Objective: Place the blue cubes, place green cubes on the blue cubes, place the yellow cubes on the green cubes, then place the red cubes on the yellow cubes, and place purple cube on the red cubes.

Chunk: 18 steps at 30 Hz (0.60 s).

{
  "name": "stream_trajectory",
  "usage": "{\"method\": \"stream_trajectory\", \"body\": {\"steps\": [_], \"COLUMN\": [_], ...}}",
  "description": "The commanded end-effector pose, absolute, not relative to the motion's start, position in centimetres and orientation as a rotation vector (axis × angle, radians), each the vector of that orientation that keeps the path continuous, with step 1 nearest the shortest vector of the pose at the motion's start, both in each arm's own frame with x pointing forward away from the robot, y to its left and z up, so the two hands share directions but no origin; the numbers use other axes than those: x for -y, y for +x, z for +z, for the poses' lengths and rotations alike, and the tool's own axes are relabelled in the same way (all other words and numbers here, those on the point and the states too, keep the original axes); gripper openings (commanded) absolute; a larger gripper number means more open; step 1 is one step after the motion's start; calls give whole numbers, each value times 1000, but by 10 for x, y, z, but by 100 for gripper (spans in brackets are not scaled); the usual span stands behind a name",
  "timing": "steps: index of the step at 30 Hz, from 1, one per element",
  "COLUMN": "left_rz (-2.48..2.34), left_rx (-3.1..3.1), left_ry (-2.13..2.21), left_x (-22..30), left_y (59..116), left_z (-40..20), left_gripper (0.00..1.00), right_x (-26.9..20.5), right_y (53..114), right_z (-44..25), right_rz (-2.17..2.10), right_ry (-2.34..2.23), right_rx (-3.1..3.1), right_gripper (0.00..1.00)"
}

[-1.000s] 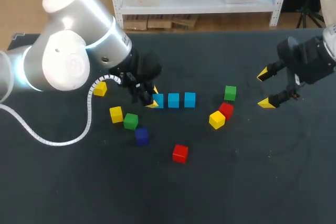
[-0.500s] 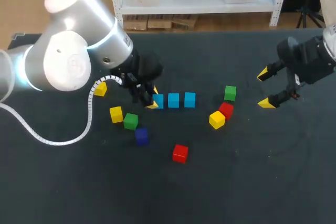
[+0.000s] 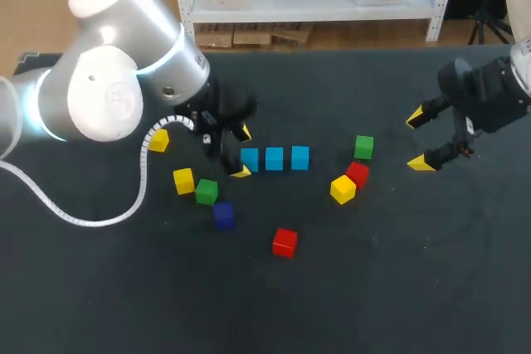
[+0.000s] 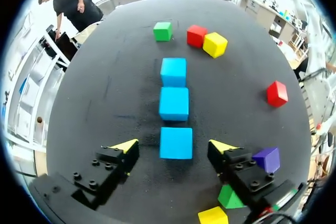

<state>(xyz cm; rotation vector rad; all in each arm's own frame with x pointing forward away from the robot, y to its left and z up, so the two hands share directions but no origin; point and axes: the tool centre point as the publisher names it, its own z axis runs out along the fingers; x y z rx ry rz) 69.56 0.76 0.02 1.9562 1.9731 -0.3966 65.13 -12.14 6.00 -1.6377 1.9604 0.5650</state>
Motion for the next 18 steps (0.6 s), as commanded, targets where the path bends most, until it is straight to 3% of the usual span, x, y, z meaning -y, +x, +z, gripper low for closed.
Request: {"method": "stream_trajectory", "body": {"steps": [1, 18], "left_rz": [-407, -492], "left_rx": [-1989, -2104], "left_ry": [1902, 1585], "left_x": [-17, -63], "left_y": [691, 674], "left_z": [20, 104], "left_gripper": [100, 100], "right_x": [121, 121], "right_y": [652, 652], "right_z": [59, 59], "right_rz": [567, 567], "right_ry": [-1637, -1637], "right_rx": [-1958, -1958], "right_gripper": [100, 100]}}
